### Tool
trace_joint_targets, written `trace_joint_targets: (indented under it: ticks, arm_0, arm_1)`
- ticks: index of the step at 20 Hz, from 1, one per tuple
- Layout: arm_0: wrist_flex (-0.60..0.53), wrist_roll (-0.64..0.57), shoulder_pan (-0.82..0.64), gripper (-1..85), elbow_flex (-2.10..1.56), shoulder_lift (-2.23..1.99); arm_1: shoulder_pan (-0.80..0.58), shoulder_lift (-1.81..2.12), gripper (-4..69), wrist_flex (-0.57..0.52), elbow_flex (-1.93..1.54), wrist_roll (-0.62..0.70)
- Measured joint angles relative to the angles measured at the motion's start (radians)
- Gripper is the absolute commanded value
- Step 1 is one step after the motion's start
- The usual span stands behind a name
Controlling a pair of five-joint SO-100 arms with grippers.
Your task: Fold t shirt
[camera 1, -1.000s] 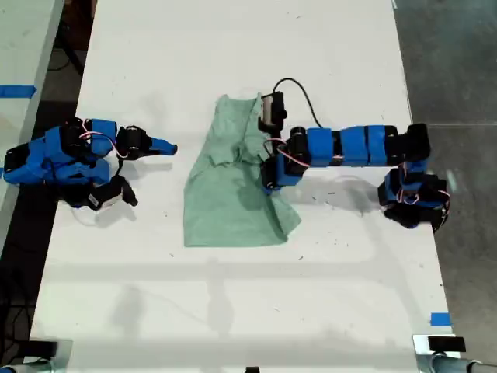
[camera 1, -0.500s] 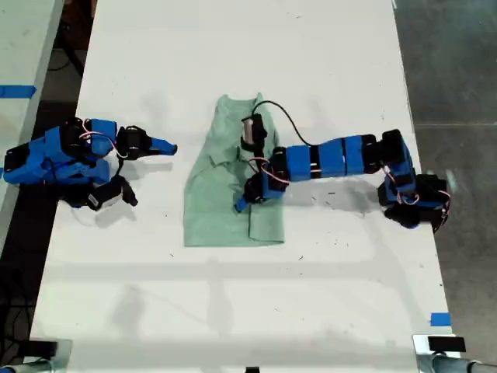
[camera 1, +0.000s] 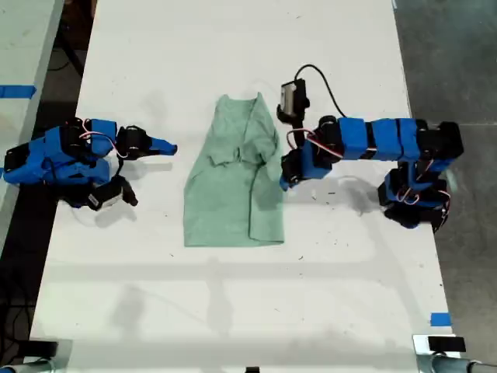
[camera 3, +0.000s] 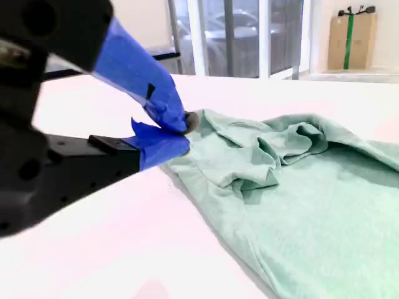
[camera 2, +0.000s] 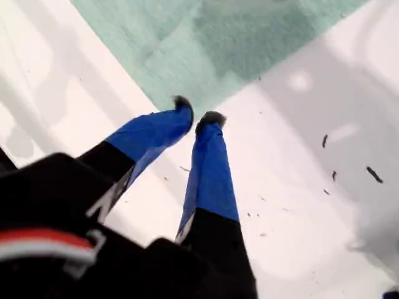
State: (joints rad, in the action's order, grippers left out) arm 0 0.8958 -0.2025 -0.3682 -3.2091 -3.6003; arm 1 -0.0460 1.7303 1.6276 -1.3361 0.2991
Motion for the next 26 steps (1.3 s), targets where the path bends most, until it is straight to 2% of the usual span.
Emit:
trace_joint_targets:
  ticks: [5, 9, 11, 12, 14, 15, 26]
  arm_0:
    - [0.006, 0.006, 0.0, 0.0, 0.0, 0.0]
    - [0.008, 0.017, 0.0, 0.0, 0.0, 0.0]
    - [0.009, 0.021, 0.0, 0.0, 0.0, 0.0]
    - [0.009, 0.021, 0.0, 0.0, 0.0, 0.0]
    - [0.009, 0.025, 0.0, 0.0, 0.0, 0.0]
    - [0.012, 0.025, 0.0, 0.0, 0.0, 0.0]
    - [0.015, 0.031, 0.0, 0.0, 0.0, 0.0]
  arm_1:
    - [0.037, 0.334, -1.5, -0.132, -0.512, -0.101]
    - [0.037, 0.871, -1.5, -0.265, -1.048, -0.21]
    - [0.035, 1.21, -1.2, -0.264, -1.344, -0.239]
    - [0.032, 1.407, -1.2, -0.222, -1.48, -0.242]
    - [-0.021, 1.698, -1.2, -0.195, -1.677, -0.172]
    - [-0.015, 1.715, -1.2, -0.201, -1.684, -0.141]
    - [-0.026, 1.761, -1.2, -0.201, -1.697, -0.135]
